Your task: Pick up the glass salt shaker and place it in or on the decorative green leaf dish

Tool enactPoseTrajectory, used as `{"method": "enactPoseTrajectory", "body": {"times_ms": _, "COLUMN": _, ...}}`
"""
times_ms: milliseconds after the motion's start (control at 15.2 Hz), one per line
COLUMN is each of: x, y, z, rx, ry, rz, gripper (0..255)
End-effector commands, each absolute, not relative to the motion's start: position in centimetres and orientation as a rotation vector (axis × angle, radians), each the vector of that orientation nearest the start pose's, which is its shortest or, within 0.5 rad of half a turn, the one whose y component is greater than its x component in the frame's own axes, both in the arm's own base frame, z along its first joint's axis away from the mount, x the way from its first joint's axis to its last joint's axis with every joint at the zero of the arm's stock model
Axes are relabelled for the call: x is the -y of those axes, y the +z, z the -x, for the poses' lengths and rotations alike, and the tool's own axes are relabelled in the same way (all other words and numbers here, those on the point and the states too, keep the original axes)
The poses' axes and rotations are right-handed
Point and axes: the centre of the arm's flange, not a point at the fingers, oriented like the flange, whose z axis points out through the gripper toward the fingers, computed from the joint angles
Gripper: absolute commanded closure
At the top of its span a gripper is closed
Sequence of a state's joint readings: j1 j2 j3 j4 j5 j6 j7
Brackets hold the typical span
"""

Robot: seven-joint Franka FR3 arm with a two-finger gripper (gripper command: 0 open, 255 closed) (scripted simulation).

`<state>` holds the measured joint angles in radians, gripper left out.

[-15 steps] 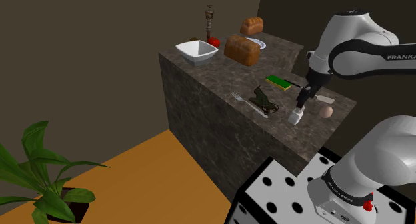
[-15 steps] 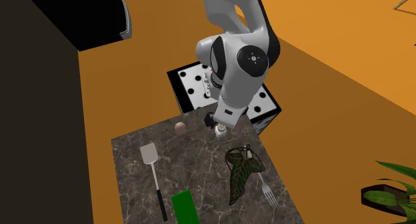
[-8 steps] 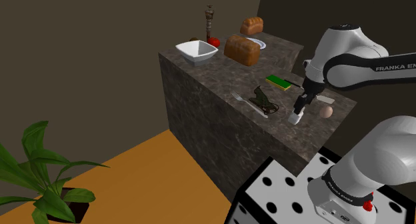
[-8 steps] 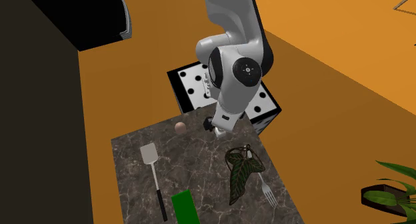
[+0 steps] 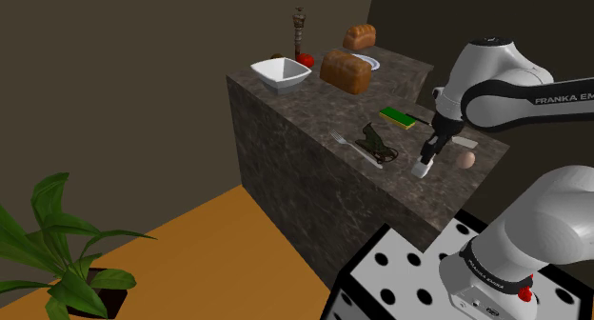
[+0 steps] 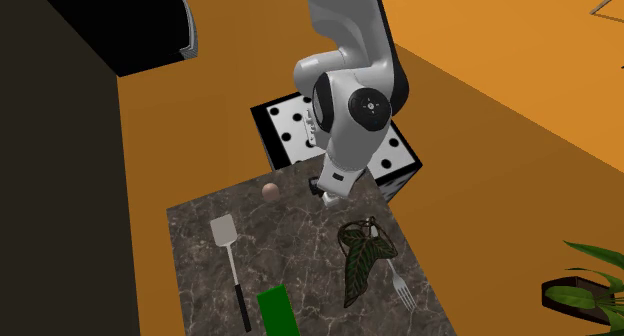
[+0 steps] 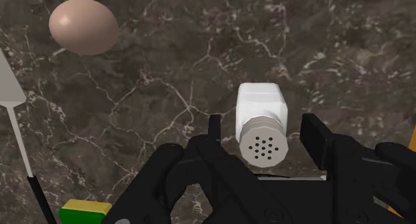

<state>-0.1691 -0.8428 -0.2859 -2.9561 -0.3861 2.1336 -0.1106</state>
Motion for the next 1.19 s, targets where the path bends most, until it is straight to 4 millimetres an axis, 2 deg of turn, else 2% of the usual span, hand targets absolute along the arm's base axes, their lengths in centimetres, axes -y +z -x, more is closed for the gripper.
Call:
{"method": "enactPoseTrajectory", "body": {"times_ms": 0, "x": 12.2, "y": 36.5, "z": -25.6, "rx": -0.077, "ry": 0.010, "rz": 3.257, "gripper": 255}}
{"method": "enactPoseTrajectory", "body": {"times_ms": 528, "x": 12.2, "y": 36.5, "z": -25.6, "rx": -0.077, "ry": 0.010, "rz": 3.257, "gripper": 255}}
{"method": "enactPoseTrajectory", "body": {"times_ms": 1122, "x": 12.2, "y": 41.2, "z": -25.6, "rx": -0.077, "ry": 0.010, "rz": 3.257, "gripper": 255}}
